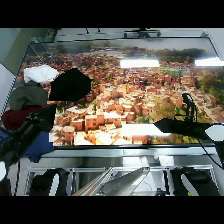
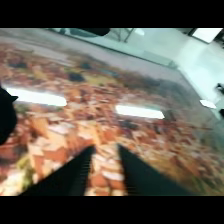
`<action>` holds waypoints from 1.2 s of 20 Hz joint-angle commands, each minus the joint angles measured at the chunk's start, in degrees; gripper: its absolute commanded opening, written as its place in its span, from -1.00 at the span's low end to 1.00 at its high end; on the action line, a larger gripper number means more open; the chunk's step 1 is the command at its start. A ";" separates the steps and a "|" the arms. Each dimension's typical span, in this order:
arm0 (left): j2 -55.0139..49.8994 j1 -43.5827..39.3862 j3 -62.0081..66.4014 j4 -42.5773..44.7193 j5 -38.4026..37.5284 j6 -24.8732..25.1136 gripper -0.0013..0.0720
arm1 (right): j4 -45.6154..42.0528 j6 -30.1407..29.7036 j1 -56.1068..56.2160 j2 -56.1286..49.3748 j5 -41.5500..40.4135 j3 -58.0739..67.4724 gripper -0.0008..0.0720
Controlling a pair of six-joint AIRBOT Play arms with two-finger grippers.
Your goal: Fold the shirts.
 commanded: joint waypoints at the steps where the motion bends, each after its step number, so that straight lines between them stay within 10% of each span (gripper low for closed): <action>1: -13.11 0.26 5.62 15.21 5.62 -1.31 1.00 | -0.02 -0.70 0.04 -0.02 -0.55 0.00 -0.85; 4: -31.69 4.37 14.14 27.45 3.56 -1.27 1.00 | -0.48 -0.68 0.04 -0.02 -1.70 0.00 0.69; 12: -79.58 9.73 41.68 28.63 -10.32 6.73 0.97 | -4.13 -0.63 -0.07 -1.27 -8.92 0.00 0.70; 20: -91.97 7.69 56.02 28.76 -16.70 9.27 0.96 | -2.51 -0.44 -0.07 -8.98 -8.41 0.00 0.69; 21: -92.52 7.67 56.65 28.70 -16.81 9.22 0.70 | -1.86 -0.44 -0.07 -9.16 -8.41 0.00 0.70; 23: -93.00 7.28 58.05 28.72 -18.80 9.25 -0.78 | -0.33 -0.44 -0.07 -9.14 -8.26 0.00 0.69; 24: -92.96 7.10 59.06 28.52 -20.33 9.33 -0.92 | 0.13 -0.44 -0.07 -9.05 -7.72 0.00 0.69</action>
